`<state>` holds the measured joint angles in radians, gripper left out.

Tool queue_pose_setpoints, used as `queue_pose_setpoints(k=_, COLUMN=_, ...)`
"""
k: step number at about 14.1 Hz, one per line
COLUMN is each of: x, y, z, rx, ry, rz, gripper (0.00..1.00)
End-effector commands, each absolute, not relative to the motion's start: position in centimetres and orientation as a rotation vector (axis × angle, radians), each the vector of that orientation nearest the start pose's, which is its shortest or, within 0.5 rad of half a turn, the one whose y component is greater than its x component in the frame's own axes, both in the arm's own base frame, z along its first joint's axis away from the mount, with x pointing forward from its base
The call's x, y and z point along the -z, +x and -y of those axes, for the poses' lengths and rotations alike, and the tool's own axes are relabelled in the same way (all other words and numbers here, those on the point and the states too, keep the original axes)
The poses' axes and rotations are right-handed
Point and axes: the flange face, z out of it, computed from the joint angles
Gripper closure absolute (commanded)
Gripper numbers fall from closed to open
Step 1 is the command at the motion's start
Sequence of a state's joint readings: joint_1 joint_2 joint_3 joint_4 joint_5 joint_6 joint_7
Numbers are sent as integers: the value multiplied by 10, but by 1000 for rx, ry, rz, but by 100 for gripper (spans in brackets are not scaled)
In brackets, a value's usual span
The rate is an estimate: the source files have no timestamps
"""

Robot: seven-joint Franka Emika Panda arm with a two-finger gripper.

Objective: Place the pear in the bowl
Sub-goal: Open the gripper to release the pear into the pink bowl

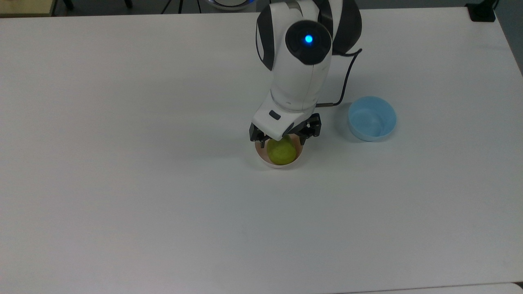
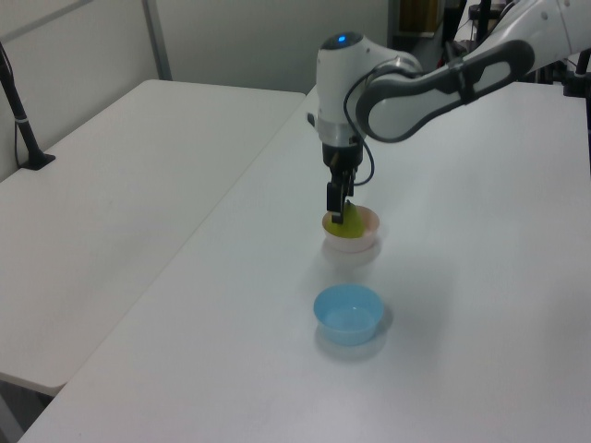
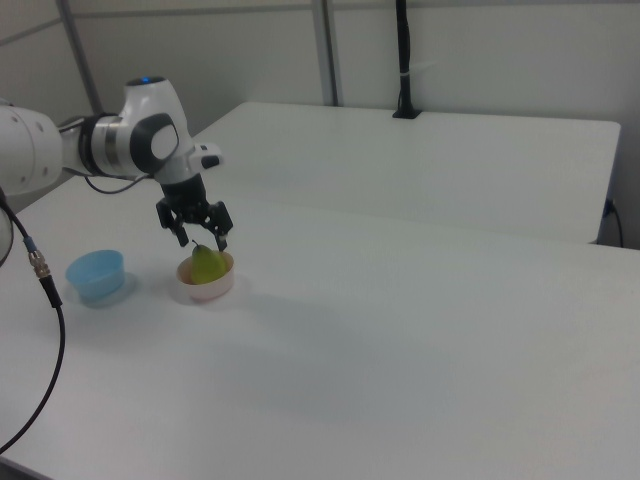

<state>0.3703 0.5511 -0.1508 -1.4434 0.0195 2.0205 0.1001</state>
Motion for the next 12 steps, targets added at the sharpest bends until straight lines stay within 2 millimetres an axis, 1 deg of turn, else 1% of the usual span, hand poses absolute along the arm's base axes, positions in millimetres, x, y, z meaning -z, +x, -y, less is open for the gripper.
queue_pose_setpoints(k=1, x=-451, y=666, z=-146, rx=69, ry=-3169, rz=165, gripper=0)
queue_pose_setpoints(k=2, x=-471, y=660, z=-134, rx=67, ry=-3165, rz=145, gripper=0)
queue_pose_setpoints(k=3, x=-498, y=651, z=-107, rx=42, ry=-3162, rz=90, gripper=0)
queue_pose_setpoints(k=4, x=-517, y=642, z=-88, rx=20, ry=-3159, rz=56, gripper=0)
queue_pose_setpoints(k=6, x=-556, y=615, z=-37, rx=-4, ry=-3138, rz=-25, gripper=0)
queue_pose_setpoints(k=7, x=-569, y=602, z=-18, rx=-12, ry=-3145, rz=-24, gripper=0)
queue_pose_setpoints(k=10, x=-589, y=579, z=9, rx=-55, ry=-3143, rz=-72, gripper=0)
queue_pose_setpoints(k=12, x=-588, y=577, z=13, rx=-82, ry=-3161, rz=-76, gripper=0)
